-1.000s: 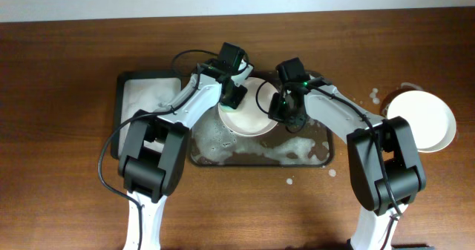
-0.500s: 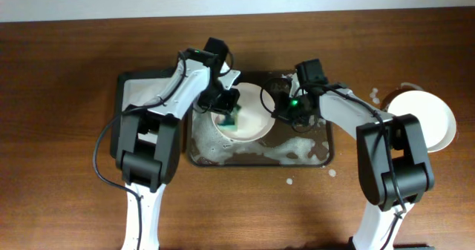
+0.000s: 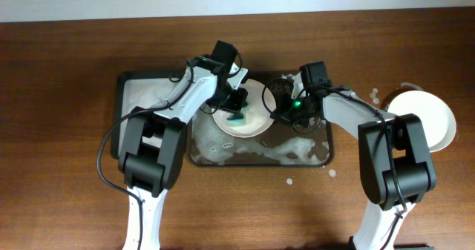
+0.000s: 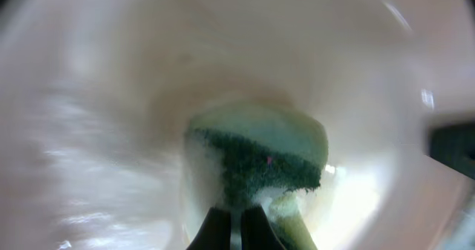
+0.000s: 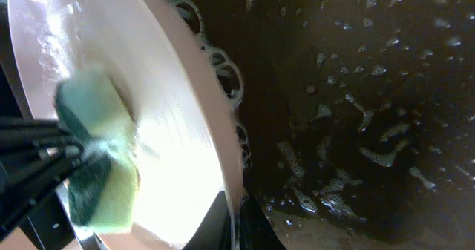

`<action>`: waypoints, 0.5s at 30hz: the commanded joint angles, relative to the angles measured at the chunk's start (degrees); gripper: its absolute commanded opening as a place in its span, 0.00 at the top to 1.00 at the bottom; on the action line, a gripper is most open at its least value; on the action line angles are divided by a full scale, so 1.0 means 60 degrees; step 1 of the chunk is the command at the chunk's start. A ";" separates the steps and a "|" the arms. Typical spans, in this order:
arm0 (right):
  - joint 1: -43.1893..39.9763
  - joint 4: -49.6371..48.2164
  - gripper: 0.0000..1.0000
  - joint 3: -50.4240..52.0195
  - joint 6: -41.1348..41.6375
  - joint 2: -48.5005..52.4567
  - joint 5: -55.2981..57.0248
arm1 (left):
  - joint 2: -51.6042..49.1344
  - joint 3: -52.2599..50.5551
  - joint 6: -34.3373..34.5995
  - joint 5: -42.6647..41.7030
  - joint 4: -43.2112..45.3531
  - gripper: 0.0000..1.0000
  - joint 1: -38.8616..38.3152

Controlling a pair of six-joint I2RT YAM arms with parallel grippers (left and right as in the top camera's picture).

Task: Clean dirty plates on tray and stack at the side
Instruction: 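Scrub the pink plate's inner surface with the sponge in circles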

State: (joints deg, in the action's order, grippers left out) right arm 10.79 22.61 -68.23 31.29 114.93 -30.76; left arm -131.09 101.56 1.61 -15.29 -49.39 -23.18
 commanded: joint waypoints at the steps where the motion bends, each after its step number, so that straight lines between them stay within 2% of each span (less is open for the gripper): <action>1: -0.0044 0.0047 0.96 0.0138 -0.0102 0.0124 -0.0091 | -0.0514 -0.0390 0.0382 0.5111 0.0335 1.00 0.0142; 3: -0.0044 0.0051 0.96 0.0138 -0.0102 0.0124 -0.0091 | -0.0514 -0.0386 0.0382 0.6375 0.0707 1.00 0.0138; 5: -0.0044 0.0051 0.96 0.0138 -0.0102 0.0124 -0.0091 | -0.0510 -0.0379 0.0382 0.7020 0.1220 1.00 0.0138; 8: -0.0044 0.0051 0.96 0.0138 -0.0102 0.0124 -0.0091 | -0.0506 -0.0131 0.0270 0.6302 0.0867 1.00 0.0113; 10: -0.0044 0.0051 0.96 0.0138 -0.0106 0.0124 -0.0087 | -0.0506 -0.0069 -0.0823 0.3818 0.0204 1.00 0.0091; 11: -0.0044 0.0051 0.96 0.0138 -0.0106 0.0124 -0.0087 | -0.0506 -0.0069 -0.1792 0.1435 -0.0244 1.00 0.0095; 15: -0.0044 0.0084 0.96 0.0138 -0.0106 0.0124 -0.0087 | -0.0506 -0.0069 -0.3446 -0.1956 -0.0597 1.00 0.0095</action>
State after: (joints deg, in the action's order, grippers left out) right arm 10.72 22.44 -68.40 31.27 114.96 -33.74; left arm -130.72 102.91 -9.10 -6.31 -51.29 -21.74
